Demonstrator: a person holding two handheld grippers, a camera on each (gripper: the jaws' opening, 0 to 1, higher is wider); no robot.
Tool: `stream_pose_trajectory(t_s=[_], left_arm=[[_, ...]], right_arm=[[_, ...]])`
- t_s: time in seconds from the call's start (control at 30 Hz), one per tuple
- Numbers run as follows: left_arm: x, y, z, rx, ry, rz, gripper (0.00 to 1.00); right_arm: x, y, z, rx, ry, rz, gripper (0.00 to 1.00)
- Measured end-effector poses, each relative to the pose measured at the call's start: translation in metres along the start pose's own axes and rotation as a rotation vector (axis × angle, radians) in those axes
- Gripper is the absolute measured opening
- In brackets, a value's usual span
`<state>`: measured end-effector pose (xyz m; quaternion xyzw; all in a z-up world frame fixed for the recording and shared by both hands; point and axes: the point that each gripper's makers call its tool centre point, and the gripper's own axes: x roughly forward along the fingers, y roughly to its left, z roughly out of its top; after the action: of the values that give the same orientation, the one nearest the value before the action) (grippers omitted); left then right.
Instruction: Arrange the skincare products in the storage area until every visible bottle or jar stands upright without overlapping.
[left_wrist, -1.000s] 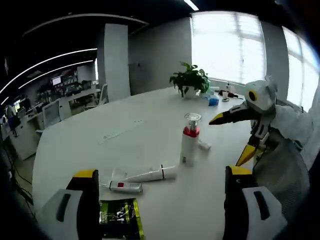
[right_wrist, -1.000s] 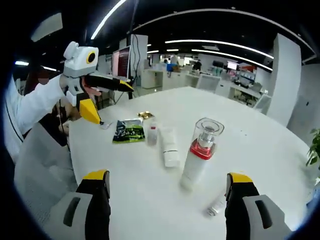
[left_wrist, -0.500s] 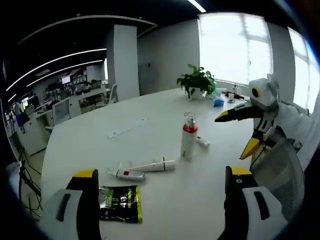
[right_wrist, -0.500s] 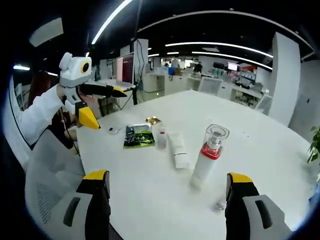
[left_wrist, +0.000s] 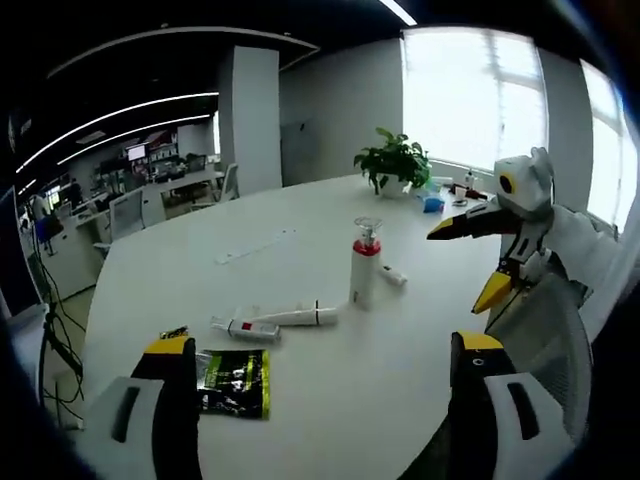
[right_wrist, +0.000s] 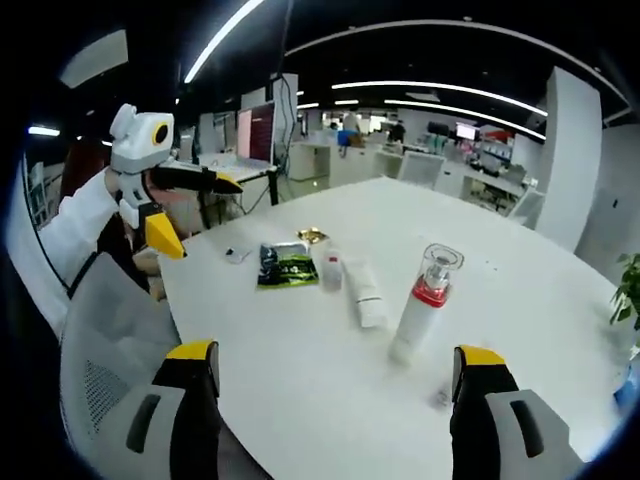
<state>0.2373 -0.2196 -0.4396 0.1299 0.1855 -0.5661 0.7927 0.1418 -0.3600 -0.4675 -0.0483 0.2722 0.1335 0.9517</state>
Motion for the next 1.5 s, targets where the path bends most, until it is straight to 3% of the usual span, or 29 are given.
stream_pose_trajectory(t_s=[0.33,0.43,0.8,1.33,1.5], left_arm=[[-0.013,-0.007,-0.026,-0.048,0.040,0.046,0.99],[-0.021,-0.008,-0.027,-0.064,0.031,0.048,0.99],[-0.034,0.004,-0.026,-0.081,-0.004,0.110,0.99],[-0.030,0.002,-0.039,-0.135,0.015,0.085,0.99],[-0.031,0.003,-0.039,-0.149,0.002,0.088,0.99]], right_arm=[[-0.001,0.012,-0.008,0.011,0.016,0.000,0.99],[-0.001,0.018,-0.010,0.029,0.015,0.024,0.99],[-0.001,0.012,-0.020,0.032,0.047,0.005,0.99],[0.008,-0.026,-0.039,0.059,0.102,-0.067,0.99],[0.012,-0.041,-0.041,0.021,0.130,-0.101,0.99]])
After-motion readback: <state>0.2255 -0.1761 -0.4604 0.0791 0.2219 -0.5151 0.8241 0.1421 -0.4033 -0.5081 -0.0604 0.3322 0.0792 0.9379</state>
